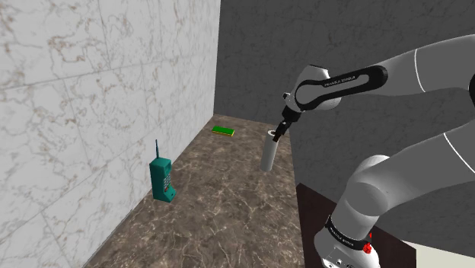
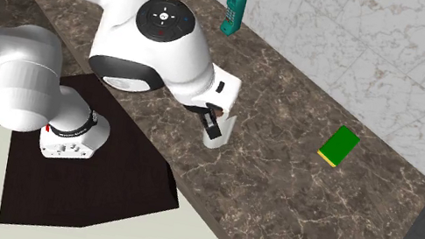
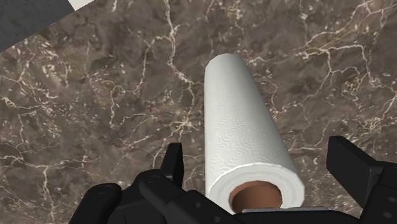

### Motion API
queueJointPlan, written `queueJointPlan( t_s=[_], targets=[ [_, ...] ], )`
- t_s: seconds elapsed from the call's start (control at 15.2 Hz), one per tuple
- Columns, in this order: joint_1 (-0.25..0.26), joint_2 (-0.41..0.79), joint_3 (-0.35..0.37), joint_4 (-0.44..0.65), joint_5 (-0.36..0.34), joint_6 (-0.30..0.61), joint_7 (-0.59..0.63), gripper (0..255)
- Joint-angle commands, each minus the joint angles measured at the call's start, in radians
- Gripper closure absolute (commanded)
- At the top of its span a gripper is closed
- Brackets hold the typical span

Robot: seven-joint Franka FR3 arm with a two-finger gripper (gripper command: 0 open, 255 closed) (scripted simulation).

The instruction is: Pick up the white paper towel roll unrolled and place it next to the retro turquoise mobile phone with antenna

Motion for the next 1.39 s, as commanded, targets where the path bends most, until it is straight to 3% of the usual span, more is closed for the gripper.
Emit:
queueJointPlan(
  t_s=[0.0, 0.59, 0.66, 1.32],
  targets=[
    [0.005, 0.024, -0.005, -0.010, 0.003, 0.034, -0.003, 0],
    [0.009, 0.042, -0.009, -0.018, 0.006, 0.061, -0.005, 0],
    [0.009, 0.042, -0.009, -0.018, 0.006, 0.061, -0.005, 255],
    [0.008, 0.034, -0.006, -0.010, 0.005, 0.045, -0.003, 255]
  ],
)
